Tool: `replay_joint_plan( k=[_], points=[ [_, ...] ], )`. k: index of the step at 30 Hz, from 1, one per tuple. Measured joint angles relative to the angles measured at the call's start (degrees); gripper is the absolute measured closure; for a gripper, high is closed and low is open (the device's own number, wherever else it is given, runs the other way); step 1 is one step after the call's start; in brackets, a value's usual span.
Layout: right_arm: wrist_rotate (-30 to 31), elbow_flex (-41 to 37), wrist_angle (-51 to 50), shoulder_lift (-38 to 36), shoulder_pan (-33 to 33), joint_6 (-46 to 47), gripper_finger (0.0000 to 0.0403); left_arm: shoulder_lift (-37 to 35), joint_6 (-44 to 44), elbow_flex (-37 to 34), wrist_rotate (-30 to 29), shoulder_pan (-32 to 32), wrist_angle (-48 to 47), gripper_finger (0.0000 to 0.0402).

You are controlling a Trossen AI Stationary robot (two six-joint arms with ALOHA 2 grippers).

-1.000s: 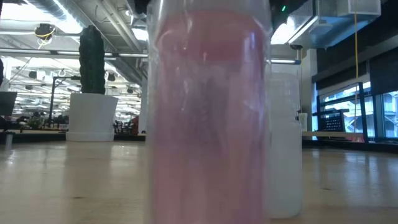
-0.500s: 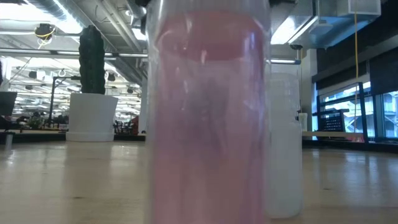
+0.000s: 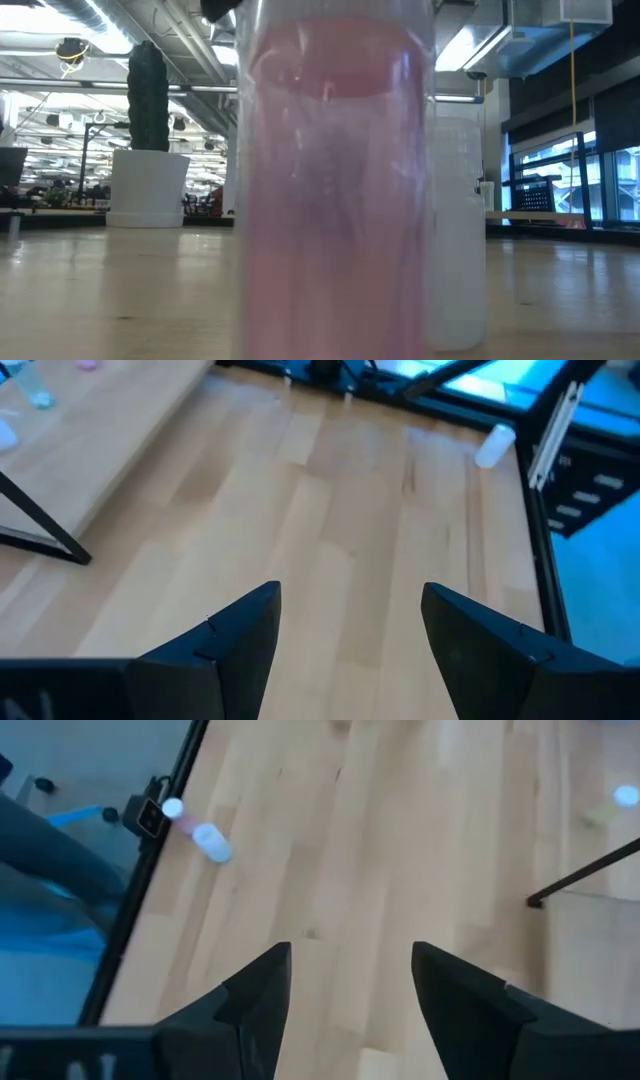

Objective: Pick and place medicine bottles onto shelf by color
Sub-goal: Put the top yellow pill bottle on the shelf aligned with the other yellow pill bottle

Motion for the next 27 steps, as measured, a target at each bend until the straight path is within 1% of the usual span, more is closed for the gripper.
replay_joint_plan(
  k=[5,9,11,14,17,20,23,25,27],
  points=[
    [2.19,0.00,0.58,0.53,2.97,4.94,0.0194,0.00,-3.95,0.00,0.47,-2.43,-3.59,0.0166],
    [2.21,0.00,1.21,1.36,3.42,6.43,0.0194,-0.79,-5.29,0.00,0.55,-4.89,-6.18,0.0166],
    [2.21,0.00,1.22,2.00,3.42,6.75,0.0194,-1.41,-8.67,0.00,0.55,-6.00,-9.64,0.0166],
    [2.21,0.00,1.22,2.98,3.42,6.69,0.0194,-2.66,-18.49,0.00,0.35,-7.32,-17.73,0.0166],
    [2.19,0.00,1.25,4.21,3.42,6.73,0.0194,-3.90,-31.34,0.00,0.37,-8.44,-26.55,0.0166],
    [2.17,0.00,1.26,5.18,3.42,6.73,0.0194,-4.72,-44.12,0.00,0.61,-9.32,-33.62,0.0166],
    [2.19,0.00,1.27,6.21,3.40,6.69,0.0194,-4.79,-55.89,0.00,1.48,-9.57,-38.63,0.0166],
    [2.17,-0.02,1.27,6.58,3.40,6.63,0.0194,-4.79,-60.81,0.00,2.16,-9.55,-40.74,0.0166],
    [2.17,-0.02,1.27,6.76,3.40,6.49,0.0194,-4.77,-61.66,0.00,1.62,-9.22,-40.46,0.0166]
  ],
)
